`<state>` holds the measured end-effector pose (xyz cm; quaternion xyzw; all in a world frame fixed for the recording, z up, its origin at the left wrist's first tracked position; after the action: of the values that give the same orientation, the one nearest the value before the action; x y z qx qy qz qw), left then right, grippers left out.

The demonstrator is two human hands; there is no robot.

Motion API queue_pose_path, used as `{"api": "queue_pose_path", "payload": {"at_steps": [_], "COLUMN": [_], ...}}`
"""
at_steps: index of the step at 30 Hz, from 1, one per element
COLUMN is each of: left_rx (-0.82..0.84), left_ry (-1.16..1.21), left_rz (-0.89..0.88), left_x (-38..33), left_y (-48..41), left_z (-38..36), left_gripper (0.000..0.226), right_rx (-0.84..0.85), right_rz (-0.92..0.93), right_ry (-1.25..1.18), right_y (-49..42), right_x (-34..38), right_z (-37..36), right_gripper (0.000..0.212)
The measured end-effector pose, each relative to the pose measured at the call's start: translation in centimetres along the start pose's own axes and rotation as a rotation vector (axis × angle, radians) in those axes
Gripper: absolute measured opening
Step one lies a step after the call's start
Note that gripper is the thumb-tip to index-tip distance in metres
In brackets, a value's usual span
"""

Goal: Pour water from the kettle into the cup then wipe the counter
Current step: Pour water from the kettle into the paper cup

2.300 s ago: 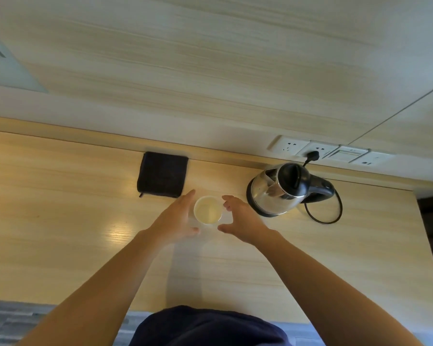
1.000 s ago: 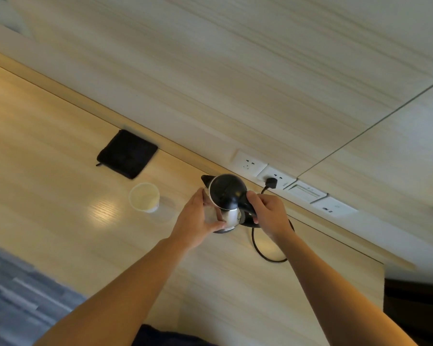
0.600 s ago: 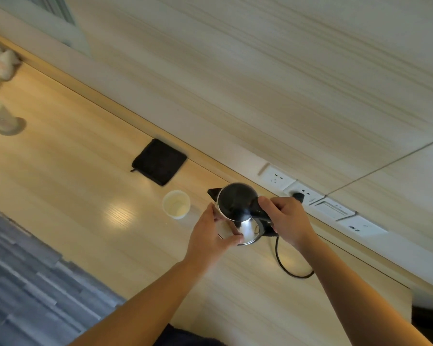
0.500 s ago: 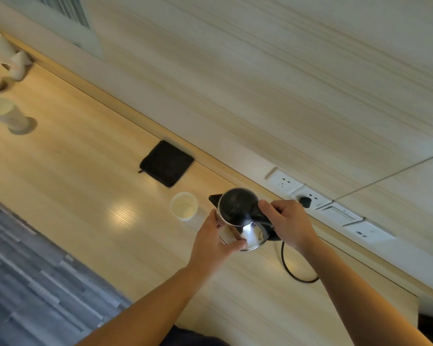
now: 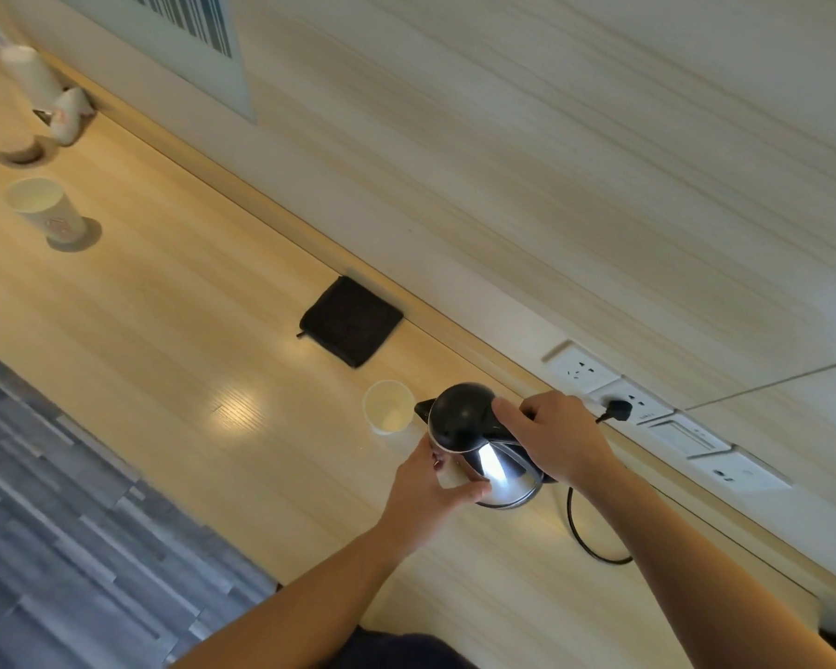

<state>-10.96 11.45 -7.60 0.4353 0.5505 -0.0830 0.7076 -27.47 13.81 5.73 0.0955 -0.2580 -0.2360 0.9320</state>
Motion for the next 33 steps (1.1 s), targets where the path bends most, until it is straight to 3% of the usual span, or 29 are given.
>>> {"api": "queue_pose_path", "payload": {"at_steps": [10, 21, 33], "left_rx": [0.066, 0.114, 0.126], "left_ry": [0.090, 0.175, 0.198], "left_rz": [0.069, 0.064, 0.079], "left_x": [1.1, 0.7, 0.6], "left_y": [-0.5, -0.3, -0.5], "left_z": [0.3, 0.4, 0.6], "left_gripper": [0.060, 0.074, 0.074], "right_rx": [0.054, 0.081, 0.106], "right_rz": [-0.008, -0.007, -0.002], "right_ry": [0.121, 0.163, 0.200], "right_y": [-0.7, -1.2, -1.4], "right_x": [2.0, 2.9, 3.5], "right_z": [-0.1, 0.0, 0.0], "right_gripper": [0.057, 0.057, 0.056]}}
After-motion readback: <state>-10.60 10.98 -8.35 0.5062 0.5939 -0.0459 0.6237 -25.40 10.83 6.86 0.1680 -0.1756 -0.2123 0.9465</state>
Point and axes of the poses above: each hand's wrist, its own y-axis away from the middle knuckle, its own z-axis out of the back of the hand, x = y × z, the point moved 7 cm from there along -y, towards the middle knuckle, and after that the axes turned 9 degrees about z, right-handed, at the moved point
